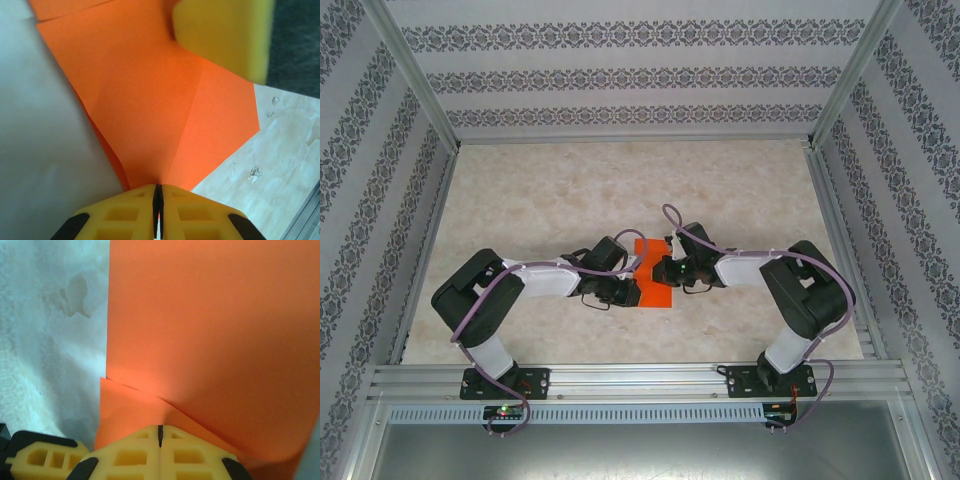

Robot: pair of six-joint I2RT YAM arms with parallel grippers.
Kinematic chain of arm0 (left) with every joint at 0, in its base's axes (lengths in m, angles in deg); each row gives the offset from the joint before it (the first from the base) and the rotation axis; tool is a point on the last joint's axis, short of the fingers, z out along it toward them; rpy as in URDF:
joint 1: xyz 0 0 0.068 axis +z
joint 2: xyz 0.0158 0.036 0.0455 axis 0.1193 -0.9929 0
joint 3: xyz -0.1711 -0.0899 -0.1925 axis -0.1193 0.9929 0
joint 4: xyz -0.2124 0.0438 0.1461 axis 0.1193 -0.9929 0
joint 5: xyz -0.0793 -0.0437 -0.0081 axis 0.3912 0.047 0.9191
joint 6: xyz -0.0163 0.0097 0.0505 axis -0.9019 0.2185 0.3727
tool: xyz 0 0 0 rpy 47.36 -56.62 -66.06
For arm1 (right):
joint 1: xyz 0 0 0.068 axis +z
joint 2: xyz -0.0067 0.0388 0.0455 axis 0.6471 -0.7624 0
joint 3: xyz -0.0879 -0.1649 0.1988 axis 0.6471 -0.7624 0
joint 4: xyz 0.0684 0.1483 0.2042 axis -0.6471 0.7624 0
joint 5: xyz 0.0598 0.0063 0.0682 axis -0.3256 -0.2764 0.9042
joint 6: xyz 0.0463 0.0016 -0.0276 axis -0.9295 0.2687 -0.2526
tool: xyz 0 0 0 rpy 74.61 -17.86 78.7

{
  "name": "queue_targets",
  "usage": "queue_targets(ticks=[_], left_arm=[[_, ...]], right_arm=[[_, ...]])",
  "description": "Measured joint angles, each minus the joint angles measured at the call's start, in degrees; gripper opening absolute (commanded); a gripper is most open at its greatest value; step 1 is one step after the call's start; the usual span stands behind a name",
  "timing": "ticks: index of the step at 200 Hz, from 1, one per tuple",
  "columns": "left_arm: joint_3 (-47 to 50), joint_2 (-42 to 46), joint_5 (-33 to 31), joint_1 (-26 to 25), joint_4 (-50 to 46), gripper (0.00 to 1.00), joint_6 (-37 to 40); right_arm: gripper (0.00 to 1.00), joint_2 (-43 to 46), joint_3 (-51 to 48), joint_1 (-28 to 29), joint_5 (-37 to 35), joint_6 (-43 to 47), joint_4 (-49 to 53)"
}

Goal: Fold a paper plane with a square sheet of paper (fold left side to right side)
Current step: Fold the triangle a second time at the center of the table.

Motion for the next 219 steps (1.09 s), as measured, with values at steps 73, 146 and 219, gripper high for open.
queue_targets(ticks=[73, 146, 219], left_arm=[[0.1, -0.2, 0.0, -0.1, 0.5, 0.12, 0.0], [0.1, -0.2, 0.0, -0.1, 0.6, 0.11, 0.2], [0.0, -0.4, 0.0, -0.1, 0.6, 0.11, 0.2]], right_arm=[[0.00, 11.5, -3.8, 6.1, -4.9, 0.2, 0.9], [0.00, 4.3, -2.1, 9.8, -7.1, 0.7, -0.3], [0.00, 2.0, -1.5, 9.8, -8.5, 2.9, -0.3]])
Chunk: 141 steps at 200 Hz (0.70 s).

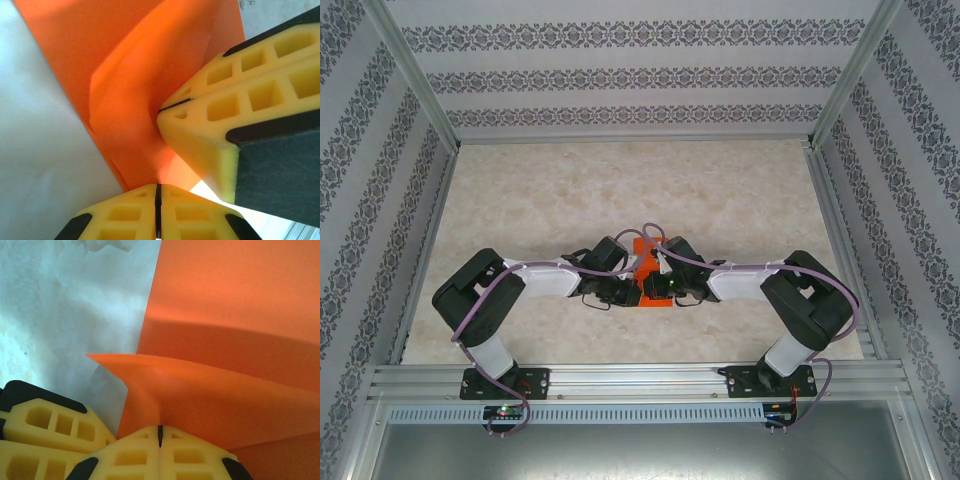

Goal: Fold a paper plane with a square sheet of paper (fold left side to right side)
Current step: Fold the triangle a second time at the center of the table.

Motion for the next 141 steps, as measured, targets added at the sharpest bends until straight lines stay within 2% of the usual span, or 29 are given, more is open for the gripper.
queue_targets(ticks=[59, 141], left_arm=[[0.0, -0.4, 0.0, -0.1, 1.0, 0.11, 0.0], [-0.1, -1.1, 0.0, -0.3, 3.5, 0.11, 0.0]], right_arm=[[0.00, 0.0, 0.0, -1.2, 0.4, 2.6, 0.2], [0.00, 0.2, -0.4, -6.9, 2.7, 4.5, 0.6]])
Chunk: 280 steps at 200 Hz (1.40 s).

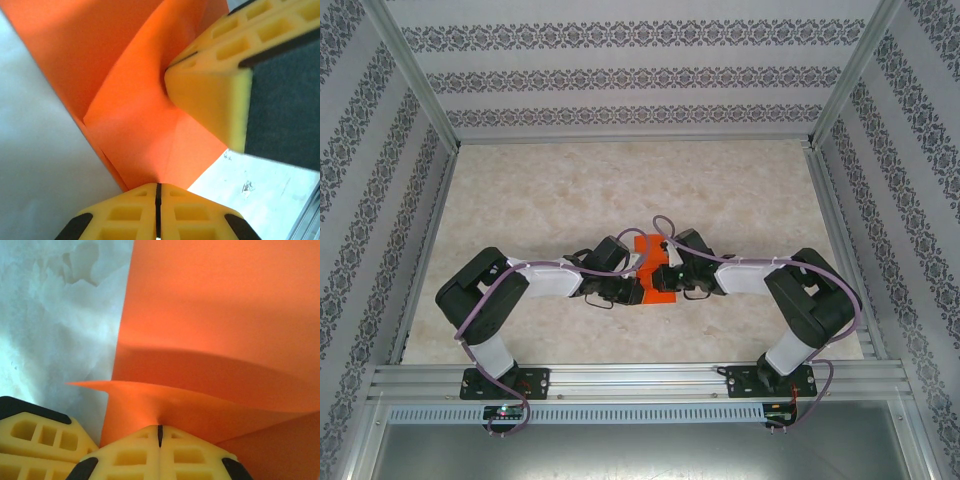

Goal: Fold a paper plane with a square sheet of paper (fold left side to right side)
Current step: Fold the triangle a second time at the center of the table.

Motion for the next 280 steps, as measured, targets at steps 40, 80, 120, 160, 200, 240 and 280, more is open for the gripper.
queue_targets(ticks=[40, 80, 120, 160, 200, 240, 280], left_arm=[[0.0, 0.0, 0.0, 0.0, 0.1, 0.11, 0.0], [0.0, 0.0, 0.0, 0.0, 0.2, 0.10, 0.0], [0.0, 0.0, -0.2, 0.0, 0.3, 0.10, 0.0], [0.0, 0.0, -0.2, 0.0, 0.3, 0.11, 0.0], [0.0, 0.0, -0.2, -0.1, 0.3, 0.11, 0.0], [0.0, 0.0, -0.3, -0.1, 0.3, 0.11, 0.0], [-0.1, 0.0, -0.5, -0.2, 0.2, 0.11, 0.0]], right_arm=[[0.00, 0.3, -0.4, -4.4, 0.5, 1.1, 0.1], [0.00, 0.3, -0.4, -7.3, 1.4, 1.7, 0.6], [0.00, 0.0, 0.0, -10.6, 2.8, 2.8, 1.4], [0.00, 0.0, 0.7, -13.8, 2.7, 3.4, 2.5], [0.00, 5.7, 0.0, -13.5, 1.4, 3.3, 4.4], [0.00, 7.7, -0.2, -8.4, 2.3, 1.1, 2.4], [0.00, 1.1, 0.4, -6.6, 2.8, -0.1, 0.7]])
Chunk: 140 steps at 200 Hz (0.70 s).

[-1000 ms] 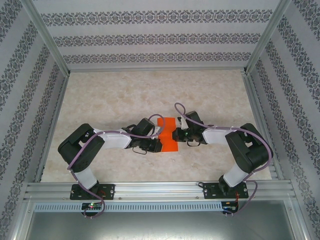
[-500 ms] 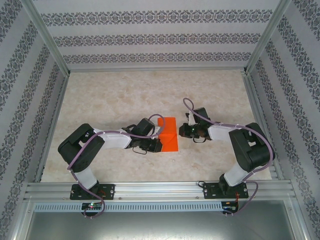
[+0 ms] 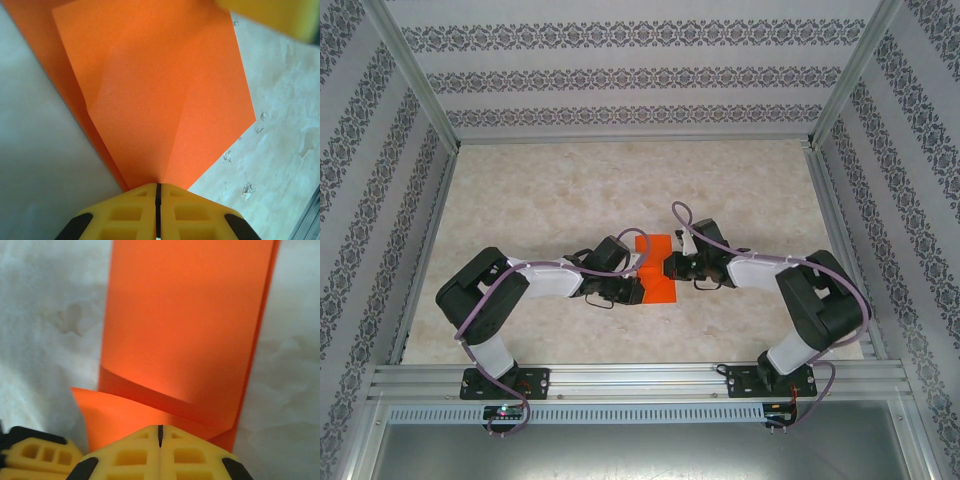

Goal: Fold a paper plane with a square sheet of paper (fold left side to right side)
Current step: Fold the triangle a second time at the center of the table.

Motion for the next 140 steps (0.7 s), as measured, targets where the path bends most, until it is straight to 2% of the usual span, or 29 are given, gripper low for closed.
queue_targets(ticks=[76, 114, 140], left_arm=[[0.0, 0.0, -0.5, -0.2, 0.1, 0.11, 0.0], [0.0, 0.0, -0.6, -0.2, 0.2, 0.11, 0.0], [0.0, 0.0, -0.6, -0.2, 0.1, 0.11, 0.0]], right_arm=[[0.00, -1.9, 0.5, -2.8, -0.2, 1.1, 1.1], [0.00, -0.2, 1.0, -5.3, -2.5, 2.0, 4.2], [0.00, 2.5, 1.0, -4.3, -3.2, 2.3, 5.3]])
